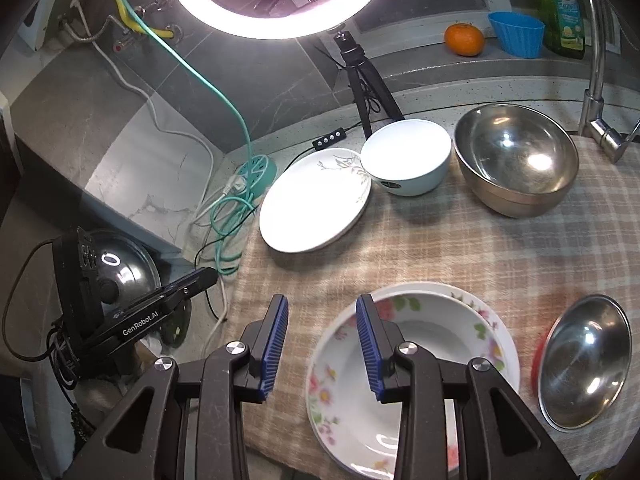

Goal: Organize plates and bowls
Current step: 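Move the right gripper toward the flat gold-leaf plate by the teal bowl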

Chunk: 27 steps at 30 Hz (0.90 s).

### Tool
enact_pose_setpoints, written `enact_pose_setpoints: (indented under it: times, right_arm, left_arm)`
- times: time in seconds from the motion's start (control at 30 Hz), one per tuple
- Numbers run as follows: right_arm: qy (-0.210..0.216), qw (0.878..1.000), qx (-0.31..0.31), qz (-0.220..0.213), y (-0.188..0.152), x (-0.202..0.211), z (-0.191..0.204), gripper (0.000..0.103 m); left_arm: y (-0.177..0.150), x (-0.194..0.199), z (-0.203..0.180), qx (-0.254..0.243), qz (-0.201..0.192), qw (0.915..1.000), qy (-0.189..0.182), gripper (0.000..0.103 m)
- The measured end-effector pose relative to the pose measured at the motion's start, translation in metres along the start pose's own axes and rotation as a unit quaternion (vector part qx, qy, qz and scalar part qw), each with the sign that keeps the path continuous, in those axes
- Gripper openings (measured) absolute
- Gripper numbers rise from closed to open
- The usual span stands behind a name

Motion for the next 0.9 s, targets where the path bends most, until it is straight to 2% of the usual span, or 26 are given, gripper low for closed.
enact_pose_setpoints:
  times: [0.17, 0.3, 0.47, 0.9]
  right_arm:
    - [0.021, 0.999, -0.049, 0.008, 0.017, -0.023, 0.006, 0.032]
    - [0.025, 0.997, -0.065, 0.012, 0.031, -0.045, 0.012, 0.032]
    - [0.009, 0.996, -0.081, 0.021, 0.041, -0.075, 0.010, 0.032]
    - [-0.025, 0.988, -0.142, 0.050, 0.050, -0.125, -0.023, 0.029]
  left_arm:
    - [0.034, -0.007, 0.020, -0.017, 0.002, 0.9998, -0.008, 0.012]
    - [0.062, -0.025, 0.030, -0.057, 0.010, 0.9983, 0.003, 0.012]
    - [0.089, -0.053, 0.045, -0.047, 0.024, 0.9985, -0.012, 0.012]
    - [0.123, -0.114, 0.059, -0.081, 0.058, 0.9950, -0.005, 0.012]
Point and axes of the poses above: each gripper's, at about its wrist camera, not at the fingertips, and x roughly against the way its jaws point, z to its left, y to its top, the point moved 8 cm from there along -x, roughly the way its jaws point, and after that the axes turned 1 degree about -y, right-handed, at the moved point
